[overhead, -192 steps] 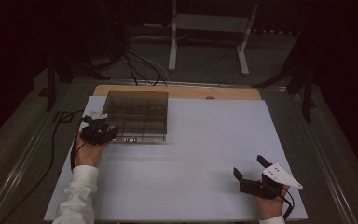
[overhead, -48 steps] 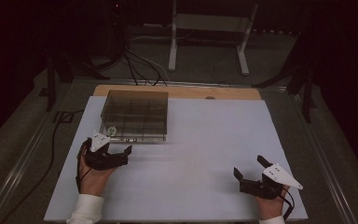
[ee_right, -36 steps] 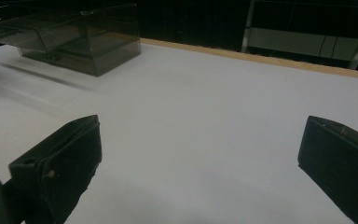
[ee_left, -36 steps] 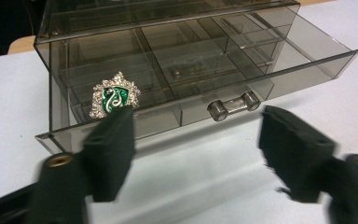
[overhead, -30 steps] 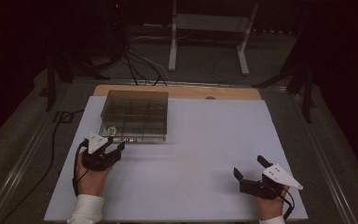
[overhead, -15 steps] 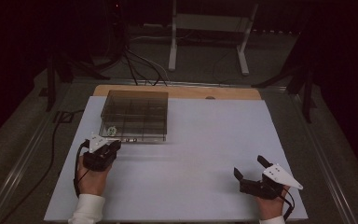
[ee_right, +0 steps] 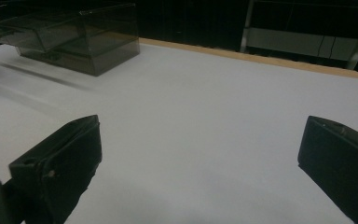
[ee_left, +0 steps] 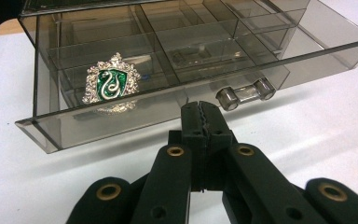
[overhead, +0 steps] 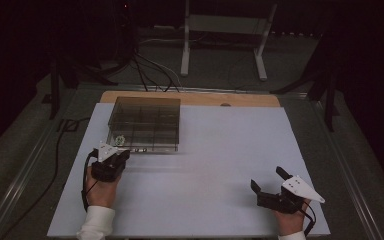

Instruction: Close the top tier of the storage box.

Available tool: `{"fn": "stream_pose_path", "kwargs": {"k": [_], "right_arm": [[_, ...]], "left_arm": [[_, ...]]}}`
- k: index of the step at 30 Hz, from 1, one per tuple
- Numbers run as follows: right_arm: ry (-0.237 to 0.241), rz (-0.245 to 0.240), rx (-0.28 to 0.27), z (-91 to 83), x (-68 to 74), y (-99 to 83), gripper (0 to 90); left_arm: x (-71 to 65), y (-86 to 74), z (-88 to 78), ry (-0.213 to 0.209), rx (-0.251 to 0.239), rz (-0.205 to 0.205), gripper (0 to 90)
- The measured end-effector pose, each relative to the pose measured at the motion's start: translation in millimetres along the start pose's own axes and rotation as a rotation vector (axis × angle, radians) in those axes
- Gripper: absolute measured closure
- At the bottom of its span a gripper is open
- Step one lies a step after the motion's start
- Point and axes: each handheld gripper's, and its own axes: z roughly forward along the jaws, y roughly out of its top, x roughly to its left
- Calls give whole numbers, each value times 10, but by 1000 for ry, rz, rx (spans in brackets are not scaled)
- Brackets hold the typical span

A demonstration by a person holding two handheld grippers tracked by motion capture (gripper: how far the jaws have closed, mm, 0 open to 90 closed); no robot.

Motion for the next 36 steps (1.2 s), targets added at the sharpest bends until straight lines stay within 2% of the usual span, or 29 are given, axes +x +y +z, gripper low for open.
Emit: {"fn": "stream_pose_path", "kwargs": {"k": [36], "right_arm": [[3,-3,1,7,6,0,0]], "left_arm": [[-17,29,92,14,17,19,900]]}}
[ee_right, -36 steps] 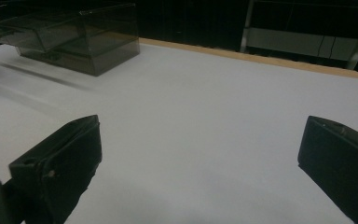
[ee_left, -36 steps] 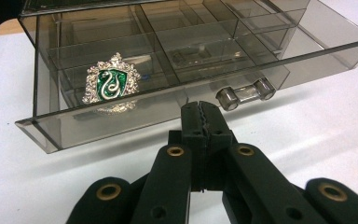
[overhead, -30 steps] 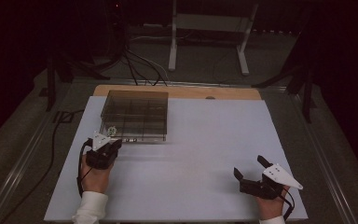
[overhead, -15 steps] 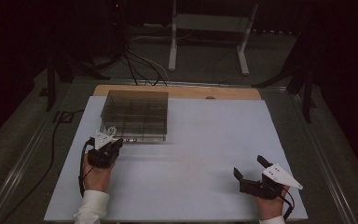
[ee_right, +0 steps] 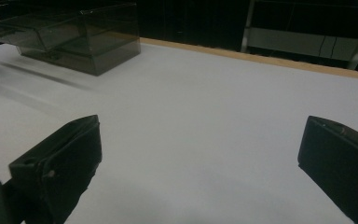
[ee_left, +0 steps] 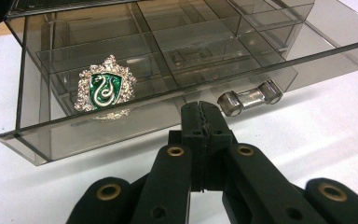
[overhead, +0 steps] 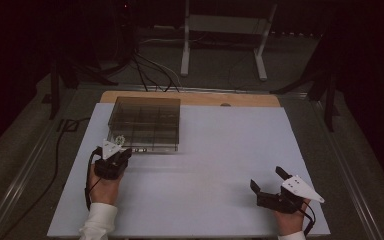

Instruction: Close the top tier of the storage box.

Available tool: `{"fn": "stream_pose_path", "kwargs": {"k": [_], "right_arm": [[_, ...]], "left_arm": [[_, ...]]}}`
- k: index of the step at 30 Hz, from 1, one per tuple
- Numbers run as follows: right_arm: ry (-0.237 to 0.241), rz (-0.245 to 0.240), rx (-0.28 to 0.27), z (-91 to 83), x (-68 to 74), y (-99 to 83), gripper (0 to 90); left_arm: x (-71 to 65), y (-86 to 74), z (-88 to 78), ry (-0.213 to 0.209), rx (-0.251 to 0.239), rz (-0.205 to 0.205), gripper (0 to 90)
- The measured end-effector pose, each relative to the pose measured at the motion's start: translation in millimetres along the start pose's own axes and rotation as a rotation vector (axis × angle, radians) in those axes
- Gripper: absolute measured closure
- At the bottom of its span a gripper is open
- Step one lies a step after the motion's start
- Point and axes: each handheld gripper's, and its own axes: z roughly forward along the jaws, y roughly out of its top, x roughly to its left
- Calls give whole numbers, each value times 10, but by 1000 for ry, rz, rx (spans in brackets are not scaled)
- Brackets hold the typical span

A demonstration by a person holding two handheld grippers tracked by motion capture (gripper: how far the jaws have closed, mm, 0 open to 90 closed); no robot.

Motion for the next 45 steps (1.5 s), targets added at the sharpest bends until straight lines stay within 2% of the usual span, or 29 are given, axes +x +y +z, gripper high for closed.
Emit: {"fn": "stream_pose_path", "kwargs": {"k": [29,45], "right_arm": [[-3,1,-1,-4,-5,1,0],[-4,1,-1,-5,-5,1,0]], "left_arm": [[17,34,55,20,-5,-23,900],[13,97,86,22,-5,-18,900]]}}
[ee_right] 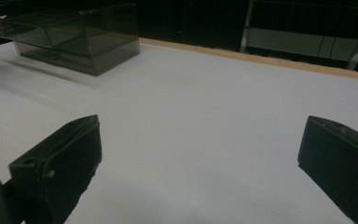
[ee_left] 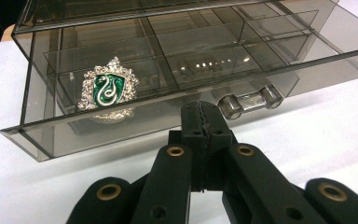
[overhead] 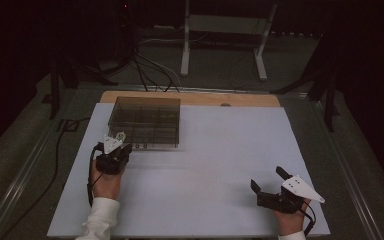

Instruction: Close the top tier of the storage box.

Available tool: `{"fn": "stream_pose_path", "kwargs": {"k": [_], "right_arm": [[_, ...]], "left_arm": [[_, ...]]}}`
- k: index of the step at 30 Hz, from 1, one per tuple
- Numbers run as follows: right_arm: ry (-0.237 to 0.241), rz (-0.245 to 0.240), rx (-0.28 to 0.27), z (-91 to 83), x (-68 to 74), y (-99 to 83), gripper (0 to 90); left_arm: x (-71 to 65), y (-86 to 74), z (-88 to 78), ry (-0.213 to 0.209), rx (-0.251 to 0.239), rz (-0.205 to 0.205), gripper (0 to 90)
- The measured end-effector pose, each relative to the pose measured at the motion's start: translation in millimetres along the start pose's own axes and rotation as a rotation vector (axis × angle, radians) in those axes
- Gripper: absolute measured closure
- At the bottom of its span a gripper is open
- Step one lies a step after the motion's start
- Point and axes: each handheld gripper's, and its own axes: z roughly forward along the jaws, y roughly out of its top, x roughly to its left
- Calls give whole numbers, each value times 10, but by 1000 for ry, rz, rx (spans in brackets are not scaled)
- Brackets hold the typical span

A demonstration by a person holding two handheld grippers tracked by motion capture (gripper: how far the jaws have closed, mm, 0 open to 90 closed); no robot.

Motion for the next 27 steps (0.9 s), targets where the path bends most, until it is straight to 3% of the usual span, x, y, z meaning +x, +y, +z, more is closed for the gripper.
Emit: {"fn": "stream_pose_path", "kwargs": {"k": [27], "right_arm": [[2,-1,4,7,3,-2,0]], "left_arm": [[-23,51,96,-4,9,1,900]]}}
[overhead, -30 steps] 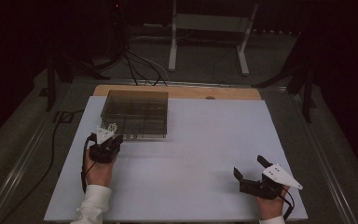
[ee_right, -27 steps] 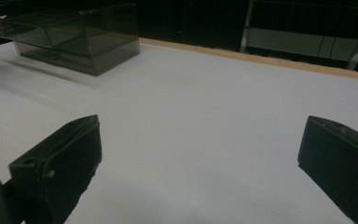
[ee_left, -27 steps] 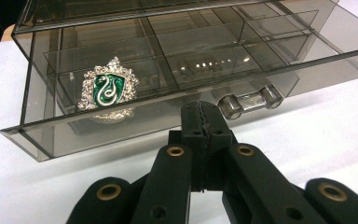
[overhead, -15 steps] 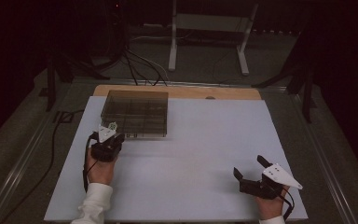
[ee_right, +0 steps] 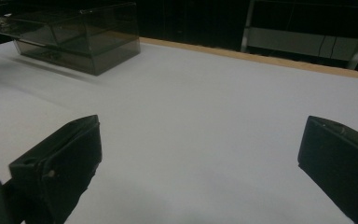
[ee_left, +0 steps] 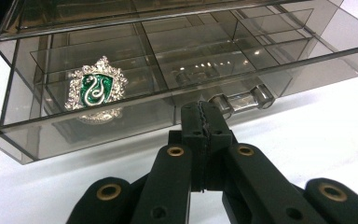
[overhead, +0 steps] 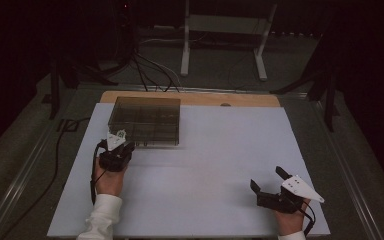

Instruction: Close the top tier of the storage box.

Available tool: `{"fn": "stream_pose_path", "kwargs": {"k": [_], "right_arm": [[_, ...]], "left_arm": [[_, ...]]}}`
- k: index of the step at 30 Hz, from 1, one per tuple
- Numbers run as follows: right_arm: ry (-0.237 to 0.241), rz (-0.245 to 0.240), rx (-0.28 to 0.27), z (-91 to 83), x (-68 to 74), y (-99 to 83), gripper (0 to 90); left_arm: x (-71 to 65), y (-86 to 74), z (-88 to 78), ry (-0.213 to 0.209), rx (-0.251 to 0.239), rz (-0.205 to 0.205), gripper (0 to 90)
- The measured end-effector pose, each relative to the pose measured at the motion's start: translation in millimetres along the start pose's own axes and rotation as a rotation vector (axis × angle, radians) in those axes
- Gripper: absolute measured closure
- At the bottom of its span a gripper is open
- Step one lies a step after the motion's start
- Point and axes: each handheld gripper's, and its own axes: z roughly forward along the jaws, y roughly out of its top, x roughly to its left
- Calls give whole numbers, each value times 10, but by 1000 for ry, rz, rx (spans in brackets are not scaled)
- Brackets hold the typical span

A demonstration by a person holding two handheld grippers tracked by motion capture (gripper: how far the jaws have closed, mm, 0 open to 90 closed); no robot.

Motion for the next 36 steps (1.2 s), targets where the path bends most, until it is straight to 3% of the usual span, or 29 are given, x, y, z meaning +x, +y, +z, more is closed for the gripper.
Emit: {"fn": "stream_pose_path", "kwargs": {"k": [36], "right_arm": [[-4,1,-2,-5,-5,2,0]], "left_arm": [[6,72,79,6,-7,-21,900]]}}
